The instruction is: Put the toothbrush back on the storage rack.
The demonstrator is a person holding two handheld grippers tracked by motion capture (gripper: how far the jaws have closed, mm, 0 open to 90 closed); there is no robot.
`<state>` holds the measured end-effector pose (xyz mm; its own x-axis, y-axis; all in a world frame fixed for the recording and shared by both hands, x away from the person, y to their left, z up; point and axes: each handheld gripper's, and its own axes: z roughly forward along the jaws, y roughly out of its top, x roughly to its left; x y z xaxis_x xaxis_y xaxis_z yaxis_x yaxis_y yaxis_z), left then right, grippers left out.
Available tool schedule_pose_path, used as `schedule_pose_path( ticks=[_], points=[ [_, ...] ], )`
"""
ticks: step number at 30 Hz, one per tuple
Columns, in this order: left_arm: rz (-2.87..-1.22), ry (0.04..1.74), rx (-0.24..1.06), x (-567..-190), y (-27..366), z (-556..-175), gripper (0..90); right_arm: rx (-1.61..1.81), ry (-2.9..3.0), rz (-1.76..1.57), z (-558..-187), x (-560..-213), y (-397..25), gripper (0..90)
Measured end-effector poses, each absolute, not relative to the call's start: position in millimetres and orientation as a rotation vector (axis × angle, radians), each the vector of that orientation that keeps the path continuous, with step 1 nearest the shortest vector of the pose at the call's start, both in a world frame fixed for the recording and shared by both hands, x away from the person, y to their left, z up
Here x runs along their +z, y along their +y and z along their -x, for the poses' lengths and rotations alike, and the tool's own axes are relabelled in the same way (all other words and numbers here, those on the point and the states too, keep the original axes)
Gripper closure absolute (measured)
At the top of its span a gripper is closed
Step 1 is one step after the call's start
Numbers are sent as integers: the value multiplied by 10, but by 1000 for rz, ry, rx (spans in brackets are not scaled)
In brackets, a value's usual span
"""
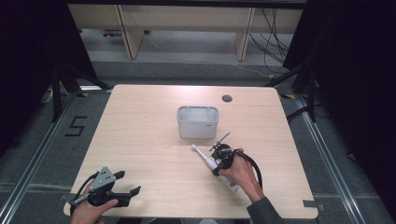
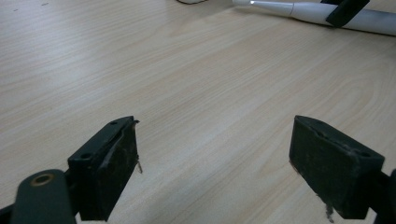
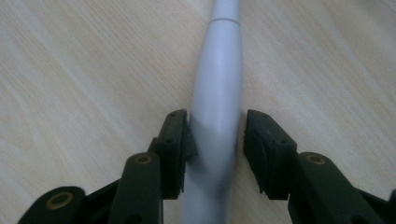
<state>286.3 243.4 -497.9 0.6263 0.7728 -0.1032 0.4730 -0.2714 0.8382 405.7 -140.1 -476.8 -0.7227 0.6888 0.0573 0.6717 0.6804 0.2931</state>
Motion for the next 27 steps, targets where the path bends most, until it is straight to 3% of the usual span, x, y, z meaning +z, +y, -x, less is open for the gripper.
schedule_pose_path(
  ticks=[27],
  points=[
    [-1917,988,411,-4972,2427,-2859,148,116,2970,-987,-4221,-4750,-1102,664]
  ],
)
